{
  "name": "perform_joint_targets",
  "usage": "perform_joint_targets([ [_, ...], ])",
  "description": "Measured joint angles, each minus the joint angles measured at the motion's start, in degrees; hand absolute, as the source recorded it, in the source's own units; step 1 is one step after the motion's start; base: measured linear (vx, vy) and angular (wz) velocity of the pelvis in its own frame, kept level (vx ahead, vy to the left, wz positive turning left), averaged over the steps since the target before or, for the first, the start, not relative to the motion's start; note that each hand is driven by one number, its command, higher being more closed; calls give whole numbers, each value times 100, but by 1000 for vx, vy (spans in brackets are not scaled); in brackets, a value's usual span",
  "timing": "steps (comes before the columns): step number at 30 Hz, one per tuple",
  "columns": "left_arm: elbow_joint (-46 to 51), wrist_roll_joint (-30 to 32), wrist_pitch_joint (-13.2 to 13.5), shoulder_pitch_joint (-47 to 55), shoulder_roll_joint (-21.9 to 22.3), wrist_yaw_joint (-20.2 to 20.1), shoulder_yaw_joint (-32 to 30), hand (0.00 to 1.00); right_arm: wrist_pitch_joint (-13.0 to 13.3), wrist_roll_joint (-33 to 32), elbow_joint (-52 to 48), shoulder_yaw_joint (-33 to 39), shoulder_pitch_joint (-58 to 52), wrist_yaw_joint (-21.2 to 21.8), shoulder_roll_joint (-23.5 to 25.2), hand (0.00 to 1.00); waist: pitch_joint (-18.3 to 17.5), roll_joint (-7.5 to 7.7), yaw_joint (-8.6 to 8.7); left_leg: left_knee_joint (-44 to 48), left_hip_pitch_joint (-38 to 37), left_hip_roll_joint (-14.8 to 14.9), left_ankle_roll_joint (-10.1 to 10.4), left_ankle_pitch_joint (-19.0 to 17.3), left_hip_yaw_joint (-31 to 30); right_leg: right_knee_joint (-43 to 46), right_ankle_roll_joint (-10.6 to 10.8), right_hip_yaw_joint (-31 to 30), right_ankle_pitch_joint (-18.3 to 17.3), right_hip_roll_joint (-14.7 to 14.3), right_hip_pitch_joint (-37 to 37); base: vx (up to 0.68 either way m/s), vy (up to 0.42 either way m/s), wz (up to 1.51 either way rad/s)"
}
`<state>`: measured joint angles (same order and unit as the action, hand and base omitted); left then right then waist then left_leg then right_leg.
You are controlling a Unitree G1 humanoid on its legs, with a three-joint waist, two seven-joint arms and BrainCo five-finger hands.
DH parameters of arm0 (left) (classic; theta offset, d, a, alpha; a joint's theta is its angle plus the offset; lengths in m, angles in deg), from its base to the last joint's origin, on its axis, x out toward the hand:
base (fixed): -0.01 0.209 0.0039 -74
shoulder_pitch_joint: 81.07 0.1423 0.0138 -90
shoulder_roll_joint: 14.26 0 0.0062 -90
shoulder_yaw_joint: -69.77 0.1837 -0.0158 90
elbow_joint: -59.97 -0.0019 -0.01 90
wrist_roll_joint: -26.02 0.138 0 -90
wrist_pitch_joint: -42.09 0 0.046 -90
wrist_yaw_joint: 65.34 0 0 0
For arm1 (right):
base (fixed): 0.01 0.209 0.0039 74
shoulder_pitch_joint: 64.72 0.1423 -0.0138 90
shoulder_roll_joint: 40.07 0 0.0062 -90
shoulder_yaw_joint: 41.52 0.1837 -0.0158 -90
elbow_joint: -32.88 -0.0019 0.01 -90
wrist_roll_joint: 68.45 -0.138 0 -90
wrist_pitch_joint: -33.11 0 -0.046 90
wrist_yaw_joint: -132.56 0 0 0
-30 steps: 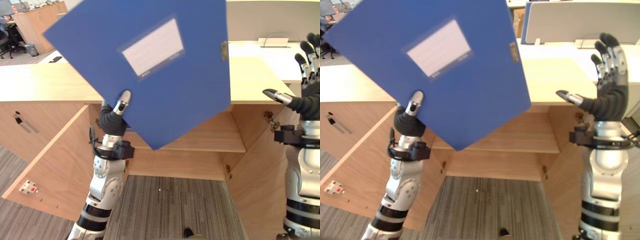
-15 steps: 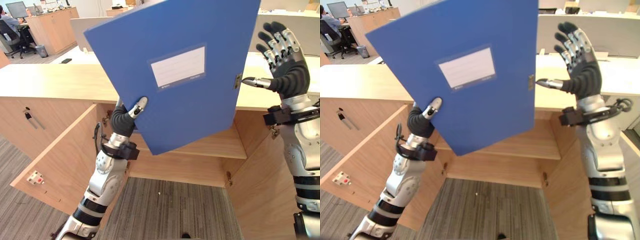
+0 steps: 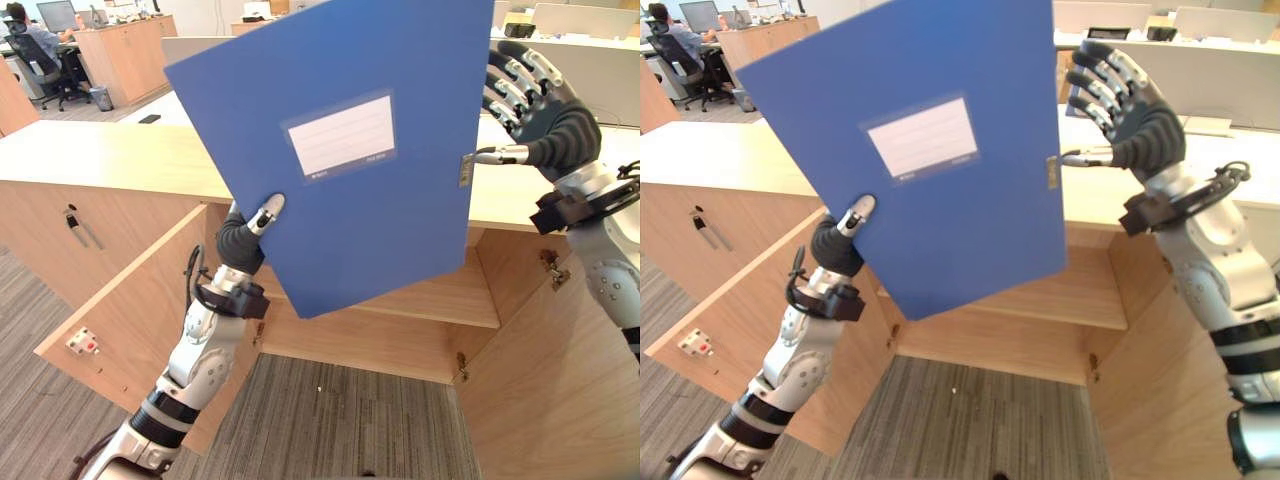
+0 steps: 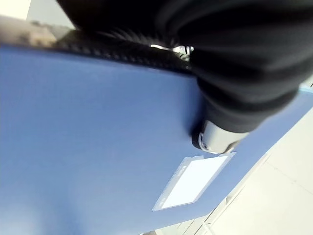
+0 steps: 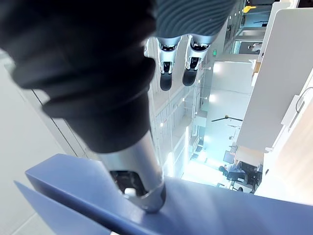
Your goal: Walk over to the cabinet, pick up the folder, carry it to the office cabinet, place the folder inside the office cabinet, then close the office cabinet door
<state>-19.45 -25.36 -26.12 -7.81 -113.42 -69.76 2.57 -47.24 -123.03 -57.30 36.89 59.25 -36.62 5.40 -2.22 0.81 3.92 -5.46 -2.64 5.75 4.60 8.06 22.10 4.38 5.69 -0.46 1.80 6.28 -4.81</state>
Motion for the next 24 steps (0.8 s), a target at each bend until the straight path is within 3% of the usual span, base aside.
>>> perform_joint_targets([
  [8, -73, -873, 286, -107, 128, 6, 325, 100, 22, -339, 75, -651, 1056, 47, -447, 0, -61, 114, -105, 4, 57, -1, 0, 19, -59, -27, -56, 67, 50, 12, -7, -2, 5, 3],
  [14, -97, -1017, 324, -133, 378, 5, 421, 100, 174, -393, 88, -670, 1326, 47, -427, 0, -66, 125, -117, 6, 64, -31, -1, 19, -76, -25, -56, 106, 46, 55, -7, 0, 0, 0],
  [17, -95, -978, 310, -382, 427, -119, 769, 100, 192, -341, 104, -758, 1326, 119, -202, 0, -66, 125, -101, 6, 67, -65, -7, 22, -83, -25, -61, 118, 41, 98, -9, -9, 22, 2],
  [20, -73, -840, 54, -730, 523, -351, 1119, 100, 215, -249, 36, -1044, 1300, 324, 378, 0, -69, 120, -36, 4, 67, -102, -16, 26, -82, -32, -63, 117, 34, 134, -18, -18, 35, 1],
  [24, 165, -141, -245, -995, 758, -765, 1272, 100, -23, 423, 120, -1452, 937, 478, 949, 0, -68, 117, -29, 1, 65, -116, -24, 29, -85, -51, -45, 117, 18, 146, -24, 0, 0, 0],
])
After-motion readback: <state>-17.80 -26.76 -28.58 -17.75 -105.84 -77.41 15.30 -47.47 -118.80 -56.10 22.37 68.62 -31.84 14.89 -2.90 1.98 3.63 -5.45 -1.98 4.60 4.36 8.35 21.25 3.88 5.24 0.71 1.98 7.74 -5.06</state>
